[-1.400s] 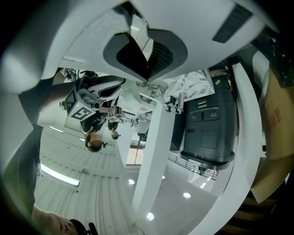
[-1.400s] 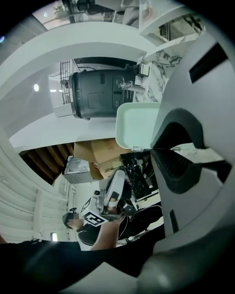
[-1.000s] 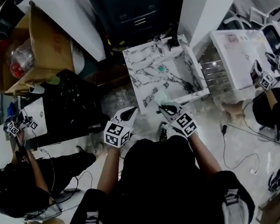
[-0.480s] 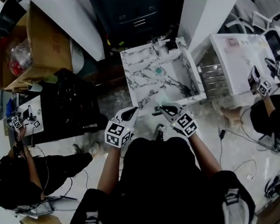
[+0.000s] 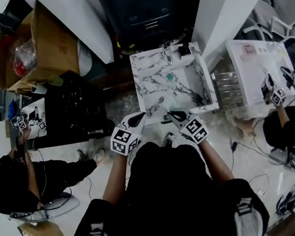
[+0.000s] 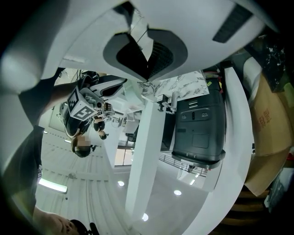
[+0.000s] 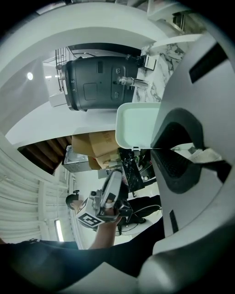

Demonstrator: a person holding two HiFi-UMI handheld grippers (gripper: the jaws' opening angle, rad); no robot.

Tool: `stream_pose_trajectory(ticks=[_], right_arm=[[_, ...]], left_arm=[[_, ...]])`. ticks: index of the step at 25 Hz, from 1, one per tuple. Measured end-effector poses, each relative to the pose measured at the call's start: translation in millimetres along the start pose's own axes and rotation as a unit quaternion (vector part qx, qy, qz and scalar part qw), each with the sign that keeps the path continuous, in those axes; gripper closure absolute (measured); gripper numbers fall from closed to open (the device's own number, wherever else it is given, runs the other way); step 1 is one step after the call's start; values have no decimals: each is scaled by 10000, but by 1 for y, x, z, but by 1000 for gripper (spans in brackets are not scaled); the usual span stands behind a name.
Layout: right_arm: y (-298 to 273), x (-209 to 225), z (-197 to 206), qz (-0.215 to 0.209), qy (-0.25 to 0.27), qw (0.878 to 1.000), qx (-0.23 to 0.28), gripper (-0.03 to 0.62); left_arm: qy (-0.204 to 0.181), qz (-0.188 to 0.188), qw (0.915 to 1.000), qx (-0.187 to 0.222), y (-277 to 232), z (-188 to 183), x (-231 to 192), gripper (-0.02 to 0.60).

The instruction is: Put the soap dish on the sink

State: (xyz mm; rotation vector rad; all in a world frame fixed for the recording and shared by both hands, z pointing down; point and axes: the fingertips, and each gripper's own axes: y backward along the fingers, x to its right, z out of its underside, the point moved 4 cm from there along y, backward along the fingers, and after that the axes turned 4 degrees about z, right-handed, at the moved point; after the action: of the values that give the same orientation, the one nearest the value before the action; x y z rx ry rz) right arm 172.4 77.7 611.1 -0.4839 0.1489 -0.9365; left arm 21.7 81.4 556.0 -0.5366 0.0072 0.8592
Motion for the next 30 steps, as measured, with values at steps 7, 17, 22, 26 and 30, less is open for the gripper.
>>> stream_pose_trajectory(ticks=[7, 17, 22, 26, 30], right_arm=[[-15, 1, 0, -164, 91, 9998, -65, 595], [-43, 6, -20, -108, 35, 9993, -349, 595], [-62, 19, -35, -37, 90, 9990, -440, 595], [-79, 27, -39, -5, 171, 9988, -459, 595], [-91, 32, -39, 60, 78, 9982, -596, 595]], left_arm=[[210, -158, 9997, 27, 9, 9, -11, 583], [420, -39, 9991, 34, 5, 8, -53, 583], [350, 133, 9993, 22, -9, -8, -77, 583], [349, 221, 9991, -24, -12, -11, -96, 583], [385, 244, 9990, -43, -12, -11, -116, 583]])
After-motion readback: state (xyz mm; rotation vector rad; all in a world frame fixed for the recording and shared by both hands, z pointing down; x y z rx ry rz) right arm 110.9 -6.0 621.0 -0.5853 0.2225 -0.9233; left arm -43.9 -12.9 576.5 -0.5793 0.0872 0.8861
